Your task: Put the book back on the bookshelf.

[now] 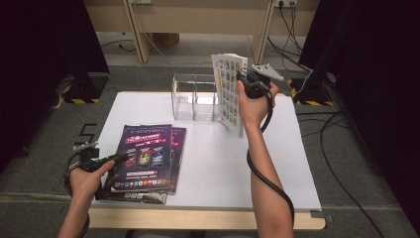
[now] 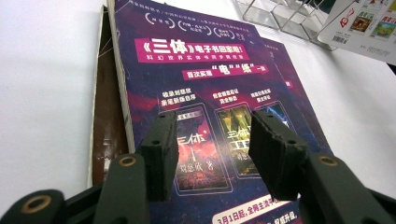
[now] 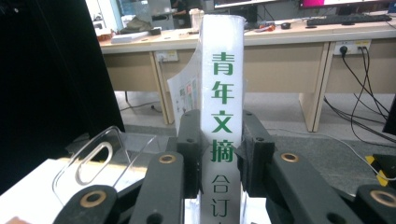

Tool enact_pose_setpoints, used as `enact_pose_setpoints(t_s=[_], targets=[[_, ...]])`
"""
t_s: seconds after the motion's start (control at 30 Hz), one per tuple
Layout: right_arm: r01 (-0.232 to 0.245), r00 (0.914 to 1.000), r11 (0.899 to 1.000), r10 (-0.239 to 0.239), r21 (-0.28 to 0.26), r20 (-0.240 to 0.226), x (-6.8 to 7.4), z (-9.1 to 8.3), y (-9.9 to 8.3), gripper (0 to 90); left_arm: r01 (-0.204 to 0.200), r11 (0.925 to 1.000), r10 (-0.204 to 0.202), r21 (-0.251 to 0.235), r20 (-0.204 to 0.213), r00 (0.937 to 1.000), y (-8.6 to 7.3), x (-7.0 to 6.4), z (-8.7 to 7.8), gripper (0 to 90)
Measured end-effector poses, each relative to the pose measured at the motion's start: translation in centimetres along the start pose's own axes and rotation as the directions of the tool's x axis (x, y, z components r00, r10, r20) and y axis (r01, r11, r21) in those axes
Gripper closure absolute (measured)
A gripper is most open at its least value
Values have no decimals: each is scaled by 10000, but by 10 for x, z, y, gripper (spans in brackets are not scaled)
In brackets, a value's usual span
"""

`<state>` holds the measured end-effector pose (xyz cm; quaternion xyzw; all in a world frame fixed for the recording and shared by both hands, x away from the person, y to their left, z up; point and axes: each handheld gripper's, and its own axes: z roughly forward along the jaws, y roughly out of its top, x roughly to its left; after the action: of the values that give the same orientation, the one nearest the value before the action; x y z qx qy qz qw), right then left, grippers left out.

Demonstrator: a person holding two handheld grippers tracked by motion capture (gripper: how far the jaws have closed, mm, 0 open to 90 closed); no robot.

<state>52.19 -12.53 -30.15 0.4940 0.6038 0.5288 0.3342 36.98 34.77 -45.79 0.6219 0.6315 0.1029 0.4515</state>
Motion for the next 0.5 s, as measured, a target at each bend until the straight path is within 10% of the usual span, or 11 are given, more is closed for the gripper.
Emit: enact_pose_setpoints(t_s=[0.5], targets=[[108, 9999, 9989, -108, 452, -13, -1, -37, -18, 734, -29, 10000, 29, -84, 20, 10000, 1, -2, -3, 514]])
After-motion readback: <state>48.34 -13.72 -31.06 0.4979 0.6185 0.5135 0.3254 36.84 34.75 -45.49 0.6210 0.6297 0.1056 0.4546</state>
